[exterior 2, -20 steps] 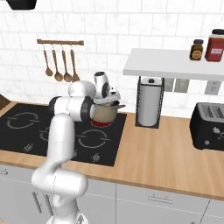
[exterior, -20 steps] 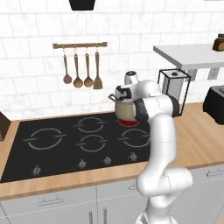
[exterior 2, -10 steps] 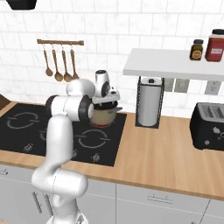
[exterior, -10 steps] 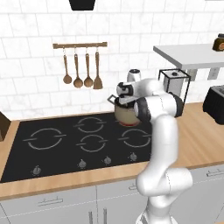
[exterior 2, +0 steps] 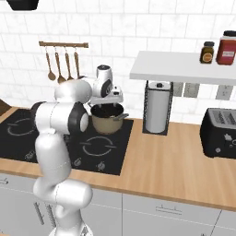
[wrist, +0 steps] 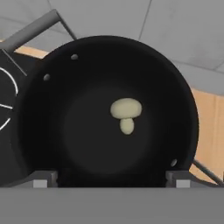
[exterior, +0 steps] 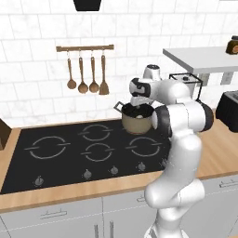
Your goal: Put the lemon and mushroom in the pot. Retrieve the spatula and lightly stir the vegetables in the pot.
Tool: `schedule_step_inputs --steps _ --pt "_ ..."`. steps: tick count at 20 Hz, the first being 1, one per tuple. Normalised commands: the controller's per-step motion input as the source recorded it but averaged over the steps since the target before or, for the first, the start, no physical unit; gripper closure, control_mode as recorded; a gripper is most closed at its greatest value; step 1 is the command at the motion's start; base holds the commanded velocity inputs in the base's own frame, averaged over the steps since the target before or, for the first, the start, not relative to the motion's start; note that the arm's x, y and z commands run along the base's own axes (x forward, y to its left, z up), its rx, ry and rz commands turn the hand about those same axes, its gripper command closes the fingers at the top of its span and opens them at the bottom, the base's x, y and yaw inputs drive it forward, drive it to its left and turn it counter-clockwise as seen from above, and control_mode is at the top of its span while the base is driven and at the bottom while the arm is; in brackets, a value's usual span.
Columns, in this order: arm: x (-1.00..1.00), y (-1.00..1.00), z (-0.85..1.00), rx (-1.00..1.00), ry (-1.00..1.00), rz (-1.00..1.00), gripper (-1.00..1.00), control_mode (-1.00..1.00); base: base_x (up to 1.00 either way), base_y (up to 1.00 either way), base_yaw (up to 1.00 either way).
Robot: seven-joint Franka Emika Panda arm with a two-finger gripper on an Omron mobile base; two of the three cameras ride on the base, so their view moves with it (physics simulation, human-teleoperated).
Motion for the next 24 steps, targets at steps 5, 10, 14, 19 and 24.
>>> schedule_step_inputs --steps 5,10,14,19,24 --pt "-1.0 0.36 0.63 0.04 -0.07 0.0 -1.0 -1.0 0.0 0.0 0.0" --pt "-1.0 0.1 0.8 0.02 0.0 -0.04 -1.0 -1.0 0.0 0.0 0.0" --pt "-1.0 0.0 0.61 0.0 0.14 -0.11 -1.0 -1.0 0.0 0.0 0.0" --pt "-0.81 0.0 0.16 0.0 0.13 -0.08 -1.0 -1.0 0.0 0.0 0.0" --pt "-0.11 0.0 0.0 0.0 0.0 0.0 -1.0 1.0 -0.61 0.31 0.0"
